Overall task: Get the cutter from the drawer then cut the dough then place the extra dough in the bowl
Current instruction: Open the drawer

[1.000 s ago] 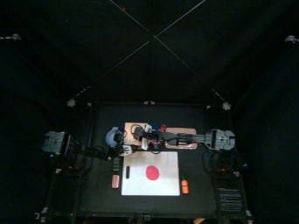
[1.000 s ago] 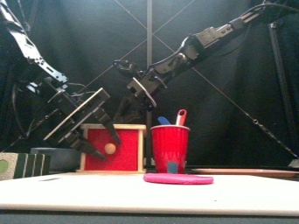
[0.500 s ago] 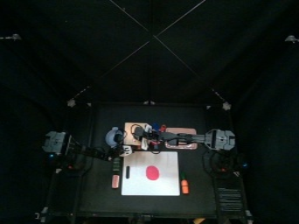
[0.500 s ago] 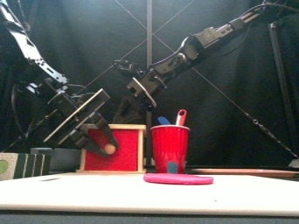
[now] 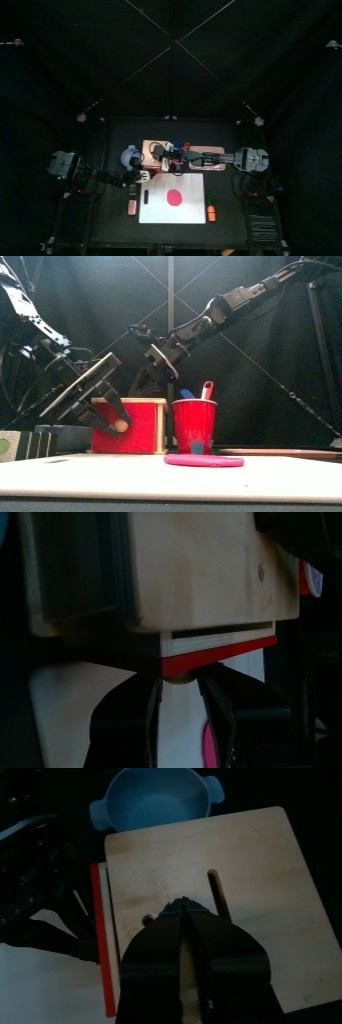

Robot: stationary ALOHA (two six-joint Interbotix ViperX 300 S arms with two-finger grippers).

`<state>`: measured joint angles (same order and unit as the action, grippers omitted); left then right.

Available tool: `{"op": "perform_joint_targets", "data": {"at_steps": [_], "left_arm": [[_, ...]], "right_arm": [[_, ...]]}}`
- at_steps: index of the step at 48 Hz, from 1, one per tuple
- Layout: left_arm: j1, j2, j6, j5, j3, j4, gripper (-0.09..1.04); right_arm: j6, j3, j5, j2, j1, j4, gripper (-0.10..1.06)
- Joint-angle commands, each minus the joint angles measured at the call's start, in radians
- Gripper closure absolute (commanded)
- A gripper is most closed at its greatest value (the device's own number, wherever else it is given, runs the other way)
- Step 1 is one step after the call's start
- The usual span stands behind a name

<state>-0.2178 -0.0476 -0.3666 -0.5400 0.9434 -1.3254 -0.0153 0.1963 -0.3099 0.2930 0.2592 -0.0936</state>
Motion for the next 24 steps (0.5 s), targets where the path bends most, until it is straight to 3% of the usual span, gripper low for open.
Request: {"op": "perform_joint_targets", "data": {"at_steps": [1, 24], "left_arm": [[-0.051, 0.002, 0.002, 0.008, 0.008, -0.032, 0.40], [-0.163, -0.005, 0.002, 0.008, -0.029, -0.101, 0.40]], "right_arm": [[-0.002, 0.012, -0.038, 0.020, 0.014, 0.002, 0.91], [-0.002, 0.009, -0.038, 0.020, 0.021, 0.000, 0.91]]}}
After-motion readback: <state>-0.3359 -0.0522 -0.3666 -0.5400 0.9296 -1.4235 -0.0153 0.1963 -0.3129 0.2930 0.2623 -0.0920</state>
